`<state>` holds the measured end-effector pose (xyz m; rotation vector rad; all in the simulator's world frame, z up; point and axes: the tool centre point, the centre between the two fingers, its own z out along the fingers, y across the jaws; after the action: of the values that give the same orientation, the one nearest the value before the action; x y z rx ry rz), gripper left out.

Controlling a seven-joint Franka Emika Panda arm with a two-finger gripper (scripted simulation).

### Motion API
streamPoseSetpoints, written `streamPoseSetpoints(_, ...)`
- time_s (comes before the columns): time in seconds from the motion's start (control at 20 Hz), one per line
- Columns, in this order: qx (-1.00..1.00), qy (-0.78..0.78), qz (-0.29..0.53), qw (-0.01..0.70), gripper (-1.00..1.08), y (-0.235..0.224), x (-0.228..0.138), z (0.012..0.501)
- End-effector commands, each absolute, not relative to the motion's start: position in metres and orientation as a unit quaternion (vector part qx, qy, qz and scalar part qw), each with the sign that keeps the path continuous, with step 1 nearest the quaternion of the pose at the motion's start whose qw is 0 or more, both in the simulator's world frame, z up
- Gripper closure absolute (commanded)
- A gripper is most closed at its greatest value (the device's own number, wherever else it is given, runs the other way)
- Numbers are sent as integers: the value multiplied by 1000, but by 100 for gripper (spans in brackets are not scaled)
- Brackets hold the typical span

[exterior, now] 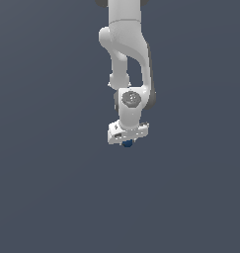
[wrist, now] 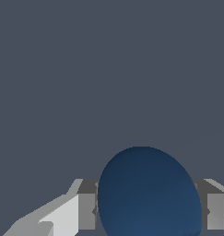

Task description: Pick up the object and move it to a goal position.

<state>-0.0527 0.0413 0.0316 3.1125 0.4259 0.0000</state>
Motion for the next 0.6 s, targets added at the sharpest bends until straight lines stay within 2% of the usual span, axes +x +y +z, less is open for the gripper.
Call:
streamPoseSetpoints(0.0, 991, 136, 0, 0, 108, 42, -53, 31)
streamPoseSetpoints(0.55, 991, 136, 0, 0, 108, 44, -53, 45)
